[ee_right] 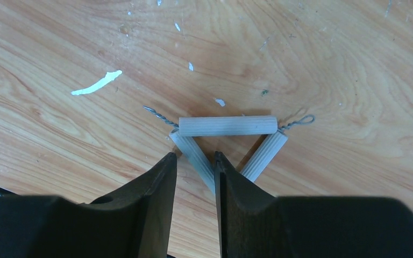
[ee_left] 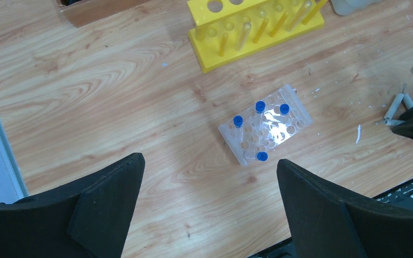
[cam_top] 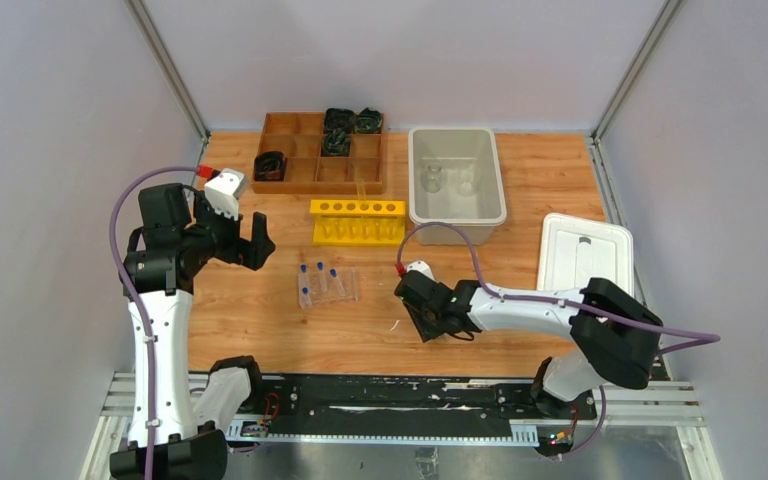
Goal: Organize the chemistry lab equipment
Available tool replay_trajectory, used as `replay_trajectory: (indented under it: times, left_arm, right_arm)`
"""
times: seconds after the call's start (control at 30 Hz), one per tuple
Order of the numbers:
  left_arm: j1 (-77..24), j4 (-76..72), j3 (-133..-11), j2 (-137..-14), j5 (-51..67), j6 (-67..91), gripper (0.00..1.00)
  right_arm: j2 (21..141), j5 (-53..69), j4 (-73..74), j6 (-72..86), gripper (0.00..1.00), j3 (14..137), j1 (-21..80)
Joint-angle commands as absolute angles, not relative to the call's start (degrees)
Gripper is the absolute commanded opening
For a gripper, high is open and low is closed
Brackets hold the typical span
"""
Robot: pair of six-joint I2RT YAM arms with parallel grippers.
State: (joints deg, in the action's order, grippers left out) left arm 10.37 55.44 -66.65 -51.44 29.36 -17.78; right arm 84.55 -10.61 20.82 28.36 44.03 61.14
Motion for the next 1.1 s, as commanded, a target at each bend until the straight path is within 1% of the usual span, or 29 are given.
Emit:
replay_trajectory:
  times: [0.0, 0.07, 0.1, 0.13, 0.23, 0.27, 0.4, 0.53, 0.7, 0.83, 0.93, 1.07]
  left_arm:
    - [10.4, 55.3, -68.0, -51.2, 29.6, -17.9, 1.00]
    - [10.4, 55.3, -68.0, -51.4, 29.5, -17.6, 1.00]
    - [10.4, 55.3, -67.9, -51.3, 29.4, -17.6, 1.00]
    - [10.4, 55.3, -67.9, -51.2, 29.3, -17.7, 1.00]
    - [10.4, 55.3, -67.8, -51.1, 29.0, -17.9, 1.00]
    - [10.4, 55.3, -67.8, -51.1, 28.9, -18.0, 1.00]
    - [10.4, 55.3, -67.7, -51.3, 28.7, -18.0, 1.00]
    - [10.4, 55.4, -67.7, -51.0, 29.0, -18.1, 1.00]
    - [10.4, 55.4, -67.3, -50.8, 29.7, -18.1, 1.00]
    - [10.4, 55.3, -67.0, -50.9, 30.3, -18.0, 1.00]
    - [10.4, 55.4, -67.1, -50.9, 30.4, -17.8, 1.00]
    - [10.4, 55.4, -67.4, -50.5, 30.7, -17.9, 1.00]
  right_arm:
    - [85.4, -9.6, 18.5, 30.4, 0.34, 40.2, 62.3]
    - [85.3, -9.2, 17.9, 30.8, 0.32, 39.2, 62.5]
    - [85.3, -8.9, 17.8, 31.0, 0.28, 38.9, 62.6]
    - [85.1, -8.6, 18.0, 31.0, 0.24, 38.9, 62.7]
    - [83.6, -8.2, 20.5, 30.4, 0.02, 40.6, 62.9]
    - [82.5, -8.5, 21.8, 30.0, 0.00, 41.6, 62.8]
    - [77.3, -9.8, 28.6, 28.3, 0.00, 48.5, 62.8]
    - [73.0, -11.9, 34.7, 26.0, 0.00, 58.0, 61.8]
    - [71.2, -17.5, 36.8, 19.4, 0.00, 69.5, 57.4]
    - [74.9, -12.1, 36.7, 17.6, 0.00, 77.7, 45.7]
    - [79.8, -8.5, 35.8, 17.3, 0.00, 82.6, 38.2]
    - [88.1, -4.7, 35.7, 17.4, 0.00, 89.1, 31.2]
